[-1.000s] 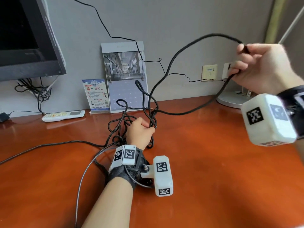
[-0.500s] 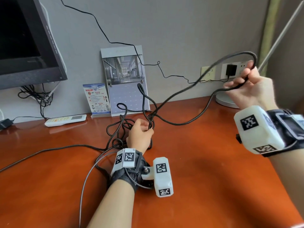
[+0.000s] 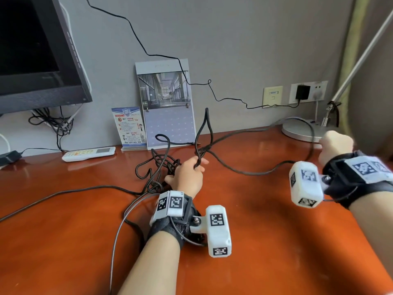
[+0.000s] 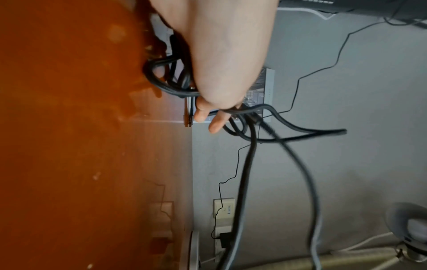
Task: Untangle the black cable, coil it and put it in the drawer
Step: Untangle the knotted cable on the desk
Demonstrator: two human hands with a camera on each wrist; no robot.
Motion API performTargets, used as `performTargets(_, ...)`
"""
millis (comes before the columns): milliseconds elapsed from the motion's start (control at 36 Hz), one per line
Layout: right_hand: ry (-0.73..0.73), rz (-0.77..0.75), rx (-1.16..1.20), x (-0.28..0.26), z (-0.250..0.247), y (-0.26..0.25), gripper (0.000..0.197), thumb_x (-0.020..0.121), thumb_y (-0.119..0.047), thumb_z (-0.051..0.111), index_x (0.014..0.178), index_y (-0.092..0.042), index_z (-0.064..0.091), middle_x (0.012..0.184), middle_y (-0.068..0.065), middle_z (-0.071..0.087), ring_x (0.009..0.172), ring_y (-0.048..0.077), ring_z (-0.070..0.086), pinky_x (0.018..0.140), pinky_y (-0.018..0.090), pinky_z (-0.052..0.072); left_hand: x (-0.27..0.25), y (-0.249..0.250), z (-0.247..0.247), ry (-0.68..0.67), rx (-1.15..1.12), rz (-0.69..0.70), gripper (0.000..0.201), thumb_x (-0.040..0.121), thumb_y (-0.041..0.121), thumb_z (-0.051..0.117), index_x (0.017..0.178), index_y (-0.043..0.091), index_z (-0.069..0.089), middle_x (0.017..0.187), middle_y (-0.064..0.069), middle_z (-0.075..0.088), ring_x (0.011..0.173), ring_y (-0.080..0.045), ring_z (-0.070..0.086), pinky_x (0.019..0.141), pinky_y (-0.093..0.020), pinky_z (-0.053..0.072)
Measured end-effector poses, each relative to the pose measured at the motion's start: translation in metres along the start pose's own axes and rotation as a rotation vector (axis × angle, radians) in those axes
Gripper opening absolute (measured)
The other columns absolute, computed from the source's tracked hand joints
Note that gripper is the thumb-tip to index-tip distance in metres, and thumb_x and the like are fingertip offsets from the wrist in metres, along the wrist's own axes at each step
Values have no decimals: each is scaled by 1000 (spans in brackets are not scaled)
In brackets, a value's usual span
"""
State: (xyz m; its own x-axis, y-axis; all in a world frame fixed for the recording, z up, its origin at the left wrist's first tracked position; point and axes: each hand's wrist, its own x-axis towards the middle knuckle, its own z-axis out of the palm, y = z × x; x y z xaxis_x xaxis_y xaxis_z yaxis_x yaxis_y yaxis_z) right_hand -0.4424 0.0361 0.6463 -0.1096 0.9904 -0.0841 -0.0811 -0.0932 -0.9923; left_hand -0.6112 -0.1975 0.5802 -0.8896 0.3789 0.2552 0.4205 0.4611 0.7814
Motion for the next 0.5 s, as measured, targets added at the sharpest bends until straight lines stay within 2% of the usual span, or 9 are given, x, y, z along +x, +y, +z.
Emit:
performTargets(28, 64, -75, -90, -5, 3, -4, 35, 93, -12, 40, 128, -10, 47, 140, 14, 44, 110, 25, 52, 90, 30, 42, 0, 1, 0, -3, 5, -7, 44, 89, 4, 29, 90, 38, 58, 89, 15, 62, 88, -15, 57, 91, -39, 20)
performTargets(56, 141, -176, -126, -10, 6, -9, 44, 89, -9, 42, 133, -8, 43, 140, 15, 43, 121, 27, 47, 98, 32, 37, -1, 2, 0, -10, 9, -15, 44, 89, 4, 28, 90, 37, 58, 90, 14, 61, 92, -16, 56, 94, -40, 20)
performTargets(139, 171, -467, -204, -34, 21, -28, 51, 79, -2, 44, 129, -10, 44, 137, 14, 39, 126, 27, 40, 102, 32, 34, -1, 2, 1, -30, 36, -35, 46, 86, 3, 25, 91, 34, 58, 92, 12, 62, 101, -22, 50, 92, -40, 21)
performTargets(194, 75, -714, -309, -55, 31, -38, 50, 73, -6, 41, 122, -11, 51, 132, 17, 39, 124, 31, 37, 99, 22, 28, -1, 2, 0, -39, 51, -37, 46, 86, 3, 24, 94, 34, 58, 94, 8, 63, 104, -24, 47, 87, -38, 21)
performTargets(250, -93, -987, -372, -80, 41, -44, 47, 66, -10, 39, 107, -12, 62, 117, 13, 45, 117, 31, 40, 89, 8, 21, -3, 4, -1, -52, 70, -33, 46, 88, 3, 24, 96, 33, 58, 96, 7, 63, 104, -24, 45, 86, -39, 21)
performTargets(306, -343, -1183, -421, -108, 50, -47, 36, 67, -10, 41, 91, -14, 67, 100, 4, 47, 105, 25, 43, 86, 17, 25, -3, 4, -2, -59, 69, -30, 47, 88, 3, 24, 96, 34, 58, 94, 8, 63, 105, -22, 46, 85, -38, 20)
performTargets(361, -531, -1276, -562, -130, 59, -46, 24, 76, -12, 47, 87, -17, 67, 92, 0, 51, 97, 21, 45, 84, 27, 32, -2, 5, -2, -57, 67, -30, 45, 89, 4, 25, 96, 35, 57, 91, 10, 62, 104, -21, 48, 84, -37, 19)
performTargets(417, -615, -1293, -754, -143, 65, -40, 17, 82, -17, 55, 97, -19, 63, 93, -2, 56, 95, 21, 50, 83, 34, 40, -2, 5, -3, -57, 71, -37, 43, 90, 4, 26, 95, 35, 56, 90, 12, 60, 102, -19, 50, 85, -37, 19)
performTargets(500, -634, -1249, -1014, -149, 71, -29, 32, 83, -22, 60, 113, -18, 52, 106, -1, 56, 100, 22, 51, 73, 32, 41, -3, 5, -4, -45, 63, -30, 42, 90, 3, 27, 92, 34, 55, 87, 13, 59, 97, -16, 52, 91, -39, 20)
